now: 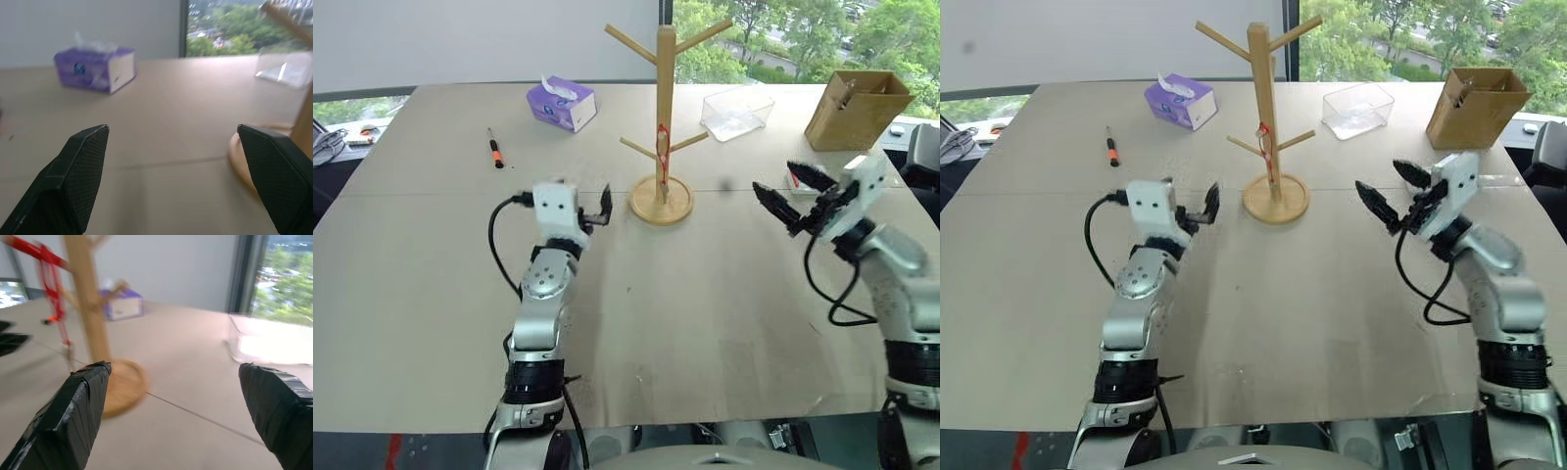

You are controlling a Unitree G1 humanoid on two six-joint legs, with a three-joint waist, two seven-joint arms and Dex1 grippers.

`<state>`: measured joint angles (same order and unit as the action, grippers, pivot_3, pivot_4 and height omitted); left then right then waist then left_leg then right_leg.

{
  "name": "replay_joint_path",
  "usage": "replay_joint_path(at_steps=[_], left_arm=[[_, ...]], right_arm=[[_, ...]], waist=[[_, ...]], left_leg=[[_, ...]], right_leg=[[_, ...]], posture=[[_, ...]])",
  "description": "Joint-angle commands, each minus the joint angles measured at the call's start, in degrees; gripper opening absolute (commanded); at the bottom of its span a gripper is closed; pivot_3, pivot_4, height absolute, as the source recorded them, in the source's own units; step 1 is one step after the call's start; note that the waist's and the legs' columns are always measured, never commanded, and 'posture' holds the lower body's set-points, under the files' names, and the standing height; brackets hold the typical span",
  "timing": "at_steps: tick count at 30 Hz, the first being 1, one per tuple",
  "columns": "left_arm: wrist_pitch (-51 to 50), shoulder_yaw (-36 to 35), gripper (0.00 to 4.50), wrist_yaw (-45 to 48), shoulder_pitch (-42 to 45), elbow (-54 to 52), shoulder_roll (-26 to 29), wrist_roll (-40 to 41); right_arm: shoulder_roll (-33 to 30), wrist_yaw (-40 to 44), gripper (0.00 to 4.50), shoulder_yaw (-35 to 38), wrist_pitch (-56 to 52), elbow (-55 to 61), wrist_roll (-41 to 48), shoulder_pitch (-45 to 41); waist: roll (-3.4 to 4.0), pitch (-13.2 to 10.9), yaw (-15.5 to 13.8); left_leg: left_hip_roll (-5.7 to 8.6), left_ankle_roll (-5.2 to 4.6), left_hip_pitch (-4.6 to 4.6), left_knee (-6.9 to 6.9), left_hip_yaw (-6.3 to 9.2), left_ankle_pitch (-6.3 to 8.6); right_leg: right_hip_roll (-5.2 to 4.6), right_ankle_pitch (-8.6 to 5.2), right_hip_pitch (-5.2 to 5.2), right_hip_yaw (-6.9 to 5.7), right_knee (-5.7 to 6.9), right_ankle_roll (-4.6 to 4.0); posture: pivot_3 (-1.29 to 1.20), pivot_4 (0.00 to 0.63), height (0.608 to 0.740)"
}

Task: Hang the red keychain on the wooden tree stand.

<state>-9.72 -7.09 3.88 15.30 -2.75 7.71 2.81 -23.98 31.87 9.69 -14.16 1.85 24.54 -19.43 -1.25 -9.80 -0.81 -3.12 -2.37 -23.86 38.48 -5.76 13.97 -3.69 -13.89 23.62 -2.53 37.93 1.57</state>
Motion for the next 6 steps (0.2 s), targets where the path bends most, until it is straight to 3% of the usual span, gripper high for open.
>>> replay_joint_path(at_steps=[1,6], left_arm=[[5.1,-2.2,4.37,-2.1,-0.9,1.8,0.2,-0.5],[8.8,-2.7,4.37,-2.9,-3.1,4.4,-0.1,-1.0]], right_arm=[[2.5,-5.3,4.50,1.0,8.5,-5.3,-5.7,0.1],[6.4,-9.6,4.50,1.7,19.7,-16.2,-10.4,-0.1]], waist=[[0.00,0.0,0.0],[0.00,0.0,0.1]], left_leg=[[-0.01,0.00,-0.01,0.00,-0.01,0.00],[-0.03,0.01,0.04,-0.02,-0.05,0.00]], right_leg=[[-0.01,0.00,0.01,0.00,0.00,0.00],[0.00,0.01,0.00,0.01,0.02,0.01]], posture=[[0.00,0.150,0.740],[0.00,0.150,0.740]])
